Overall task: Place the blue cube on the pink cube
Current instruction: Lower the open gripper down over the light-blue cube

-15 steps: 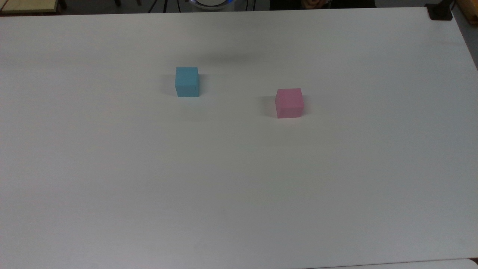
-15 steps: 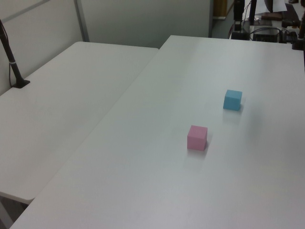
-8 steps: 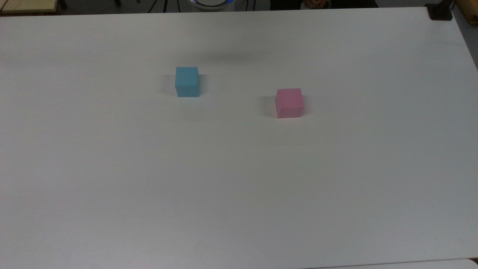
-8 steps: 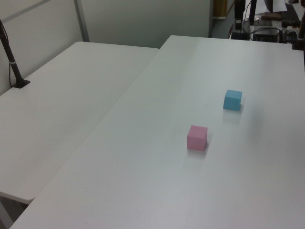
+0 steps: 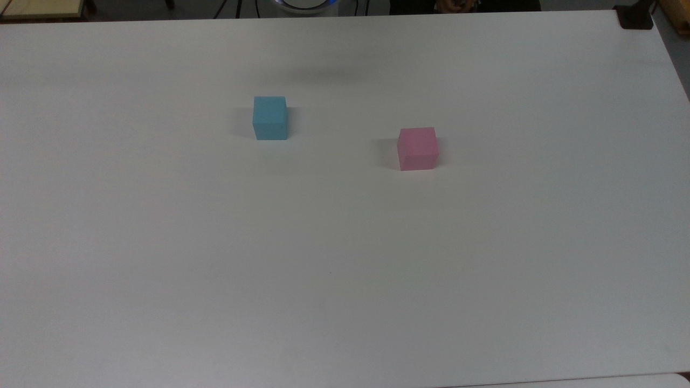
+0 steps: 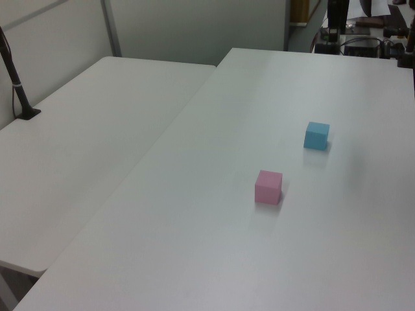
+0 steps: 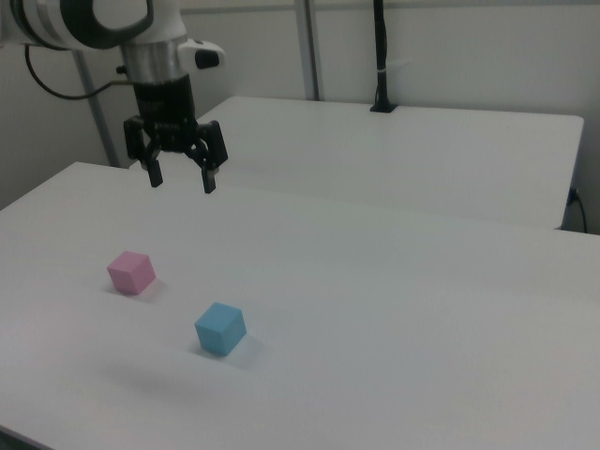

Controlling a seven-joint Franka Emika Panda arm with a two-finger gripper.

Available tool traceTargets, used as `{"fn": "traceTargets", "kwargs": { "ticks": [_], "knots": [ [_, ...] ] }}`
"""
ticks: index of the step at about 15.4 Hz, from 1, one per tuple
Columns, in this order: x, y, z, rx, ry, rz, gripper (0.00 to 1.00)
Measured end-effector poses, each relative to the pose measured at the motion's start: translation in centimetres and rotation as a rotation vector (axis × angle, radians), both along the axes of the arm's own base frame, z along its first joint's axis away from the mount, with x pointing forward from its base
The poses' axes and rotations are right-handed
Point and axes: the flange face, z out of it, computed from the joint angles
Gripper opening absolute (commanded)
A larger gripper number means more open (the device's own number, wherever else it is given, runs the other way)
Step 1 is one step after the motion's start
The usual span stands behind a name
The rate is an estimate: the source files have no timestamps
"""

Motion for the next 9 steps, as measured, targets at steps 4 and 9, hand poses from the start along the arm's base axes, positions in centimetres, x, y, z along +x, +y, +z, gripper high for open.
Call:
{"fn": "traceTargets", "kwargs": {
  "ticks": [4, 9],
  "knots": [
    [-1.2, 0.0, -2.2, 0.001, 0.005, 0.000, 1.00],
    [-1.6, -0.2, -8.7, 0.000, -0.014, -0.002, 1.00]
  ]
}}
